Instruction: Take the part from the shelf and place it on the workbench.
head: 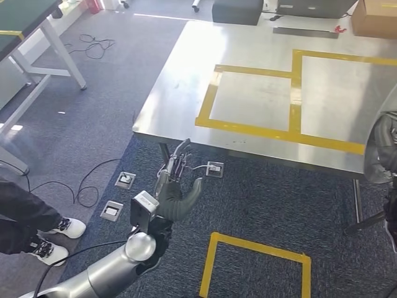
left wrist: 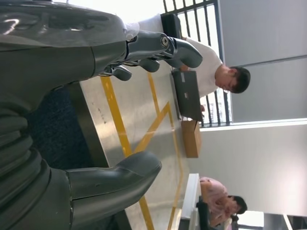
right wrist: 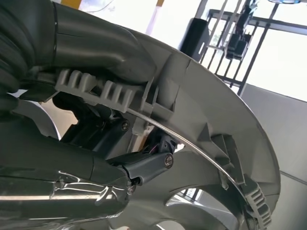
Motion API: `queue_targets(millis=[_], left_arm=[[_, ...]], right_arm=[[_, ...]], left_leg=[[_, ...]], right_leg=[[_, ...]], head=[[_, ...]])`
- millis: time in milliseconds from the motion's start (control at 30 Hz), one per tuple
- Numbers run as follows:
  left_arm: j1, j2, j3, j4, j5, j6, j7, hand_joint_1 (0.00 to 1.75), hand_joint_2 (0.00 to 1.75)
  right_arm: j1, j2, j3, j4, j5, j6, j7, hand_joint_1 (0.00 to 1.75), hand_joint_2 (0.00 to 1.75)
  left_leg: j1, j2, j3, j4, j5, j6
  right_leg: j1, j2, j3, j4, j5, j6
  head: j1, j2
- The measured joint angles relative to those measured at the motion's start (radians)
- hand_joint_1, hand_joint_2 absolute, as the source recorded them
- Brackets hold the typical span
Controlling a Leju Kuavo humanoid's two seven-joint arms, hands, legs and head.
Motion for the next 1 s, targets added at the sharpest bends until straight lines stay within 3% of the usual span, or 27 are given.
queue_targets(millis=[67, 167, 200, 233, 267, 367, 433, 500, 567, 600, 700, 733, 767, 800, 867, 900, 933, 1000], left_arm=[[-0.004, -0.003, 0.000, 0.001, 0.000, -0.005, -0.002, 0.00, 1.75], [-0.010, -0.010, 0.000, 0.005, 0.000, -0.010, -0.004, 0.00, 1.75], [-0.009, -0.011, 0.000, 0.008, 0.001, -0.010, -0.004, 0.00, 1.75], [-0.008, -0.012, 0.000, 0.010, 0.001, -0.011, -0.004, 0.00, 1.75], [-0.008, -0.013, 0.000, 0.012, 0.001, -0.011, -0.004, 0.00, 1.75], [-0.009, -0.015, 0.000, 0.017, 0.002, -0.013, -0.004, 0.00, 1.75], [-0.012, -0.015, 0.000, 0.019, 0.003, -0.015, -0.004, 0.00, 1.75], [-0.015, -0.016, -0.001, 0.020, 0.004, -0.015, -0.005, 0.00, 1.75], [-0.020, -0.017, -0.002, 0.021, 0.005, -0.015, -0.006, 0.00, 1.75], [-0.023, -0.017, -0.003, 0.022, 0.005, -0.015, -0.006, 0.00, 1.75], [-0.025, -0.018, -0.003, 0.027, 0.007, -0.016, -0.007, 0.00, 1.75], [-0.025, -0.018, -0.003, 0.029, 0.007, -0.016, -0.007, 0.00, 1.75], [-0.025, -0.018, -0.003, 0.031, 0.007, -0.017, -0.007, 0.00, 1.75], [-0.026, -0.019, -0.003, 0.033, 0.008, -0.017, -0.007, 0.00, 1.75], [-0.028, -0.019, -0.004, 0.034, 0.008, -0.019, -0.007, 0.00, 1.75], [-0.030, -0.020, -0.004, 0.035, 0.009, -0.019, -0.008, 0.00, 1.75], [-0.032, -0.020, -0.004, 0.035, 0.010, -0.020, -0.009, 0.00, 1.75], [-0.035, -0.021, -0.004, 0.035, 0.013, -0.022, -0.011, 0.00, 1.75]], right_arm=[[-0.015, 0.000, 0.003, 0.016, 0.003, 0.004, 0.001, 1.75, 1.75], [-0.035, 0.001, 0.010, 0.047, 0.010, 0.010, 0.002, 1.75, 1.75], [-0.037, 0.001, 0.012, 0.056, 0.013, 0.011, 0.002, 1.75, 1.75], [-0.038, 0.001, 0.013, 0.065, 0.014, 0.011, 0.002, 1.75, 1.75], [-0.040, 0.001, 0.014, 0.073, 0.015, 0.012, 0.002, 1.75, 1.75], [-0.044, 0.002, 0.020, 0.097, 0.016, 0.015, 0.005, 1.75, 1.75], [-0.047, 0.003, 0.027, 0.113, 0.019, 0.016, 0.006, 1.75, 1.75], [-0.059, 0.005, 0.029, 0.129, 0.023, 0.018, 0.005, 1.75, 1.75], [-0.083, 0.011, 0.030, 0.150, 0.022, 0.020, 0.001, 1.75, 1.75], [-0.095, 0.015, 0.030, 0.163, 0.021, 0.021, -0.002, 1.75, 1.75], [-0.107, 0.024, 0.034, 0.200, 0.022, 0.023, -0.011, 1.75, 1.75], [-0.108, 0.026, 0.035, 0.211, 0.023, 0.024, -0.013, 1.75, 1.75], [-0.108, 0.028, 0.035, 0.221, 0.023, 0.026, -0.014, 1.75, 1.75], [-0.109, 0.031, 0.035, 0.232, 0.023, 0.028, -0.014, 1.75, 1.75], [-0.112, 0.040, 0.037, 0.254, 0.025, 0.032, -0.014, 1.75, 1.75], [-0.114, 0.045, 0.038, 0.264, 0.027, 0.033, -0.014, 1.75, 1.75], [-0.116, 0.049, 0.039, 0.275, 0.030, 0.033, -0.014, 1.75, 1.75], [-0.128, 0.055, 0.044, 0.297, 0.035, 0.035, -0.014, 1.75, 1.75]], left_leg=[[0.006, 0.000, 0.027, -0.016, -0.005, 0.002], [0.011, -0.002, 0.051, -0.021, -0.019, 0.002], [0.012, -0.003, 0.059, -0.021, -0.027, 0.000], [0.013, -0.004, 0.069, -0.020, -0.036, -0.003], [0.016, -0.006, 0.081, -0.017, -0.047, -0.008], [0.022, -0.010, 0.111, -0.001, -0.083, -0.025], [0.022, -0.012, 0.106, 0.017, -0.098, -0.036], [0.022, -0.014, 0.095, 0.030, -0.110, -0.048], [0.025, -0.010, 0.064, 0.082, -0.114, -0.060], [0.028, -0.007, 0.027, 0.137, -0.116, -0.067], [0.035, 0.003, -0.130, 0.331, -0.156, -0.081], [0.034, 0.005, -0.164, 0.353, -0.163, -0.079], [0.031, 0.006, -0.179, 0.338, -0.151, -0.072], [0.026, 0.006, -0.173, 0.283, -0.115, -0.059], [0.004, 0.002, -0.123, 0.120, -0.007, -0.020], [-0.007, -0.003, -0.096, 0.053, 0.032, -0.004], [-0.016, -0.006, -0.076, 0.011, 0.056, 0.007], [-0.018, -0.008, -0.053, -0.013, 0.062, 0.010]], right_leg=[[0.003, -0.003, -0.013, 0.044, -0.019, 0.004], [0.004, -0.003, -0.125, 0.241, -0.081, 0.011], [0.003, -0.004, -0.161, 0.285, -0.096, 0.015], [0.000, -0.004, -0.182, 0.296, -0.096, 0.019], [-0.004, -0.004, -0.187, 0.270, -0.074, 0.025], [-0.025, -0.007, -0.151, 0.081, 0.066, 0.050], [-0.026, -0.006, -0.133, 0.023, 0.098, 0.040], [-0.020, -0.004, -0.127, 0.028, 0.088, 0.014], [-0.020, 0.000, -0.124, 0.032, 0.081, 0.003], [-0.021, 0.002, -0.119, 0.031, 0.077, -0.001], [-0.016, 0.003, -0.100, 0.030, 0.058, -0.008], [-0.014, 0.003, -0.092, 0.029, 0.051, -0.010], [-0.011, 0.004, -0.082, 0.028, 0.043, -0.011], [-0.009, 0.004, -0.072, 0.027, 0.035, -0.012], [-0.007, 0.008, -0.052, 0.023, 0.021, -0.012], [-0.007, 0.010, -0.043, 0.018, 0.014, -0.010], [-0.007, 0.012, -0.034, 0.011, 0.010, -0.008], [-0.004, 0.014, -0.017, -0.006, 0.003, 0.000]], head=[[0.004, 0.000], [0.012, 0.000], [0.012, 0.000], [0.013, 0.000], [0.013, 0.000], [0.018, 0.000], [0.020, 0.000], [0.017, 0.000], [0.008, 0.000], [0.003, 0.000], [-0.007, 0.000], [-0.008, 0.000], [-0.010, 0.000], [-0.012, 0.000], [-0.014, 0.000], [-0.014, 0.000], [-0.014, 0.000], [-0.015, 0.000]])
